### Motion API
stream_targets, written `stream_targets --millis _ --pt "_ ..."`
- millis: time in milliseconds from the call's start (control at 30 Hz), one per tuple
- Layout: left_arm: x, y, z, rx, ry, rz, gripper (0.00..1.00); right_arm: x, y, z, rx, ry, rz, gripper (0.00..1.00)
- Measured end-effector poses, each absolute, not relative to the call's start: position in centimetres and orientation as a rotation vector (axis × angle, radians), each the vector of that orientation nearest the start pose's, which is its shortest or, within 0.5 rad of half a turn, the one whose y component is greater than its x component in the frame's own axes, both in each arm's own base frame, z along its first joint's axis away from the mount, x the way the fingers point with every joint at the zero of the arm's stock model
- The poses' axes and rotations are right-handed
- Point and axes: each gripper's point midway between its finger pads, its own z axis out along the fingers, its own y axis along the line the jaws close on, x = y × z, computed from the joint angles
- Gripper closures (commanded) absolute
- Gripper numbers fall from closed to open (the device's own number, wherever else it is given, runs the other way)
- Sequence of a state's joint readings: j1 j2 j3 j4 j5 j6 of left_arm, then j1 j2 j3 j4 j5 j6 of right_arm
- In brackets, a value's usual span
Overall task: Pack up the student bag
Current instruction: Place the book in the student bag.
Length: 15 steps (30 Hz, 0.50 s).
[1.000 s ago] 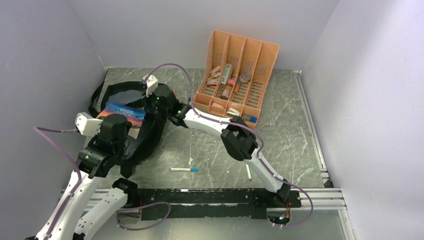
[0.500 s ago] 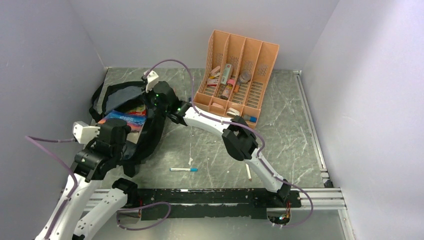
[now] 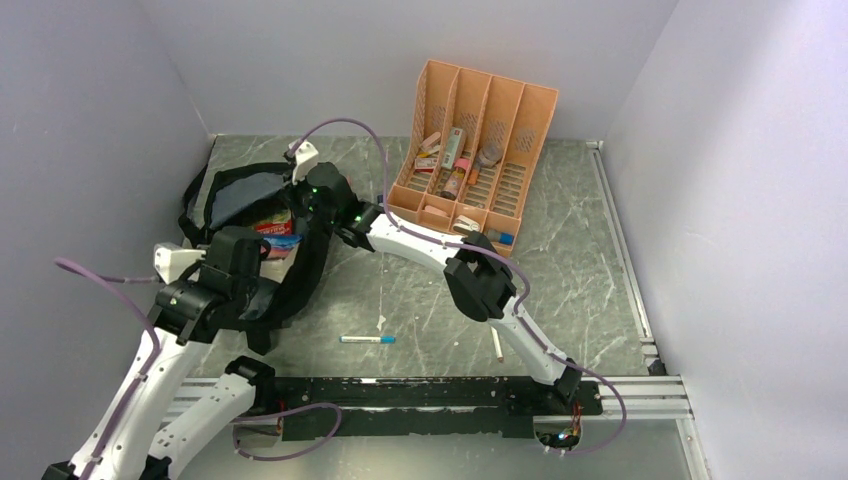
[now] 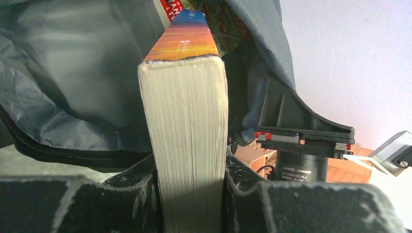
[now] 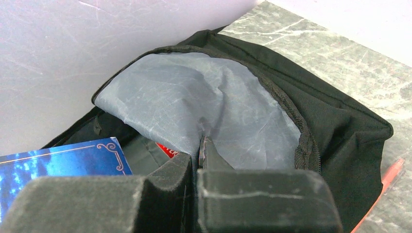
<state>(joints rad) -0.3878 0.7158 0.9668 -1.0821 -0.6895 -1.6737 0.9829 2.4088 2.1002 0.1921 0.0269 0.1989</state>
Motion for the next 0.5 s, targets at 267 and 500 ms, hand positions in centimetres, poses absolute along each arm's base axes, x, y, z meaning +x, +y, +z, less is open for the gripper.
stream_targets --millis 267,500 --pt "22.6 -0.6 22.9 -1.575 1.541 -0.328 0.95 39.0 59.3 19.6 -0.655 1.647 0.861 1.00" --pt "23.8 -1.0 21.8 -1.576 1.536 -0.330 0.95 38.9 59.4 19.2 -0.659 1.646 0.867 1.00"
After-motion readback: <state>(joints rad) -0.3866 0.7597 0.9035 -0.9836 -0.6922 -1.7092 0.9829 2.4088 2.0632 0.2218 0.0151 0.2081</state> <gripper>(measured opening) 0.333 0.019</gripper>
